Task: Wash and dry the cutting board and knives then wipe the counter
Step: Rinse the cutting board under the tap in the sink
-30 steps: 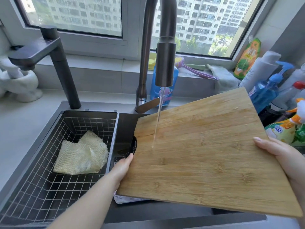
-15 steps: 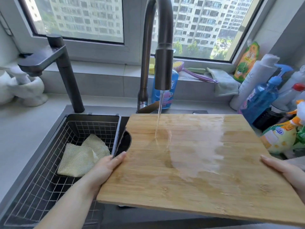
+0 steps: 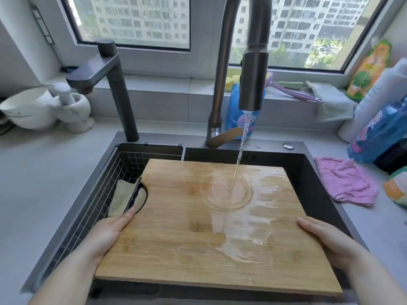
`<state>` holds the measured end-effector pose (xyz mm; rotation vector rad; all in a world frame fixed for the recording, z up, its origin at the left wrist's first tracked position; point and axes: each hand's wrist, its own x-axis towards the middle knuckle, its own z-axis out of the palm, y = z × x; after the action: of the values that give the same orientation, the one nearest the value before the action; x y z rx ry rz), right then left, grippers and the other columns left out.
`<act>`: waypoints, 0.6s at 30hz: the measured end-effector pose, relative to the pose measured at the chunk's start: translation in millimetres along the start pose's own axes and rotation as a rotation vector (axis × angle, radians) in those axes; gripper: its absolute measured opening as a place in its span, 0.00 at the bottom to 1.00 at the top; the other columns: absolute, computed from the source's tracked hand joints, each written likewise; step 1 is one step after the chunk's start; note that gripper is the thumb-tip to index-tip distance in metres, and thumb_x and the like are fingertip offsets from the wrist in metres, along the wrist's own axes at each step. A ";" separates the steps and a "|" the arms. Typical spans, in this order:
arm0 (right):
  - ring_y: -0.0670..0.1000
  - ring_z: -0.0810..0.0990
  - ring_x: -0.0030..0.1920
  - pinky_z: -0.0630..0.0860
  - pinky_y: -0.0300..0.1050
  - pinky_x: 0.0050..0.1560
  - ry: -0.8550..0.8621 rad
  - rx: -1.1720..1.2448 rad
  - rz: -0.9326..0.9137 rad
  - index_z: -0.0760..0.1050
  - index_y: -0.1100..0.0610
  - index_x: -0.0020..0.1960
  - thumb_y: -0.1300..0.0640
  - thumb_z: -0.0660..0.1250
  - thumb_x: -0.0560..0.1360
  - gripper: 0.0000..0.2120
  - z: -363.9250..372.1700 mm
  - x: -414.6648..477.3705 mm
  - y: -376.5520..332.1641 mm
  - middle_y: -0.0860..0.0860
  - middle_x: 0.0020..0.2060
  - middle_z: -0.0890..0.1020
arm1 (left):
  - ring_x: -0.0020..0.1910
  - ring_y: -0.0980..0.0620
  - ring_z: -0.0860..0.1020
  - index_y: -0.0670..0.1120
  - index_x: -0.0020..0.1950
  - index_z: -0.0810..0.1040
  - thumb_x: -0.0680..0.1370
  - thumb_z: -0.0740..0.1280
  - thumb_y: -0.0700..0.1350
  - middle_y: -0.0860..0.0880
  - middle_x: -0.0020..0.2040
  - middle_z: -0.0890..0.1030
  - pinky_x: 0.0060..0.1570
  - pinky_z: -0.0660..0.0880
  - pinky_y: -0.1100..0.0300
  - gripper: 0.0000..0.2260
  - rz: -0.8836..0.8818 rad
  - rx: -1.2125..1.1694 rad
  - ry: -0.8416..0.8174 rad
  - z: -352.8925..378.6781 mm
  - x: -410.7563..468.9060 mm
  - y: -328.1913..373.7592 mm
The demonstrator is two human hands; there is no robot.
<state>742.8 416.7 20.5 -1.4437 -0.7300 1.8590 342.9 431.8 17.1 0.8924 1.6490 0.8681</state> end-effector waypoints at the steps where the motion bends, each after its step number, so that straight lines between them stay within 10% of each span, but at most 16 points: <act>1: 0.58 0.85 0.36 0.80 0.48 0.29 0.004 -0.005 0.018 0.77 0.62 0.51 0.52 0.84 0.35 0.45 5.1 3.7 0.5 0.61 0.40 0.85 | 0.38 0.51 0.76 0.47 0.38 0.78 0.77 0.61 0.49 0.55 0.31 0.79 0.33 0.67 0.64 0.11 -0.005 0.014 0.009 -2.4 0.9 -1.2; 15: 0.52 0.85 0.37 0.81 0.46 0.35 0.086 -0.043 0.019 0.75 0.58 0.56 0.53 0.80 0.52 0.34 15.7 39.8 3.6 0.54 0.40 0.86 | 0.42 0.42 0.80 0.40 0.45 0.78 0.74 0.65 0.54 0.42 0.38 0.83 0.41 0.75 0.52 0.16 -0.255 -0.088 -0.040 -0.6 19.1 -4.6; 18: 0.51 0.85 0.36 0.76 0.49 0.40 0.099 -0.057 0.039 0.75 0.57 0.55 0.59 0.68 0.71 0.13 17.4 48.3 2.8 0.52 0.37 0.86 | 0.38 0.43 0.77 0.38 0.45 0.77 0.75 0.64 0.55 0.41 0.40 0.79 0.37 0.72 0.54 0.18 -0.210 0.020 0.081 7.5 26.6 -2.3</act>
<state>717.2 452.2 -6.6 -1.5844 -0.7158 1.7951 344.5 455.0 1.9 0.6906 1.7873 0.7525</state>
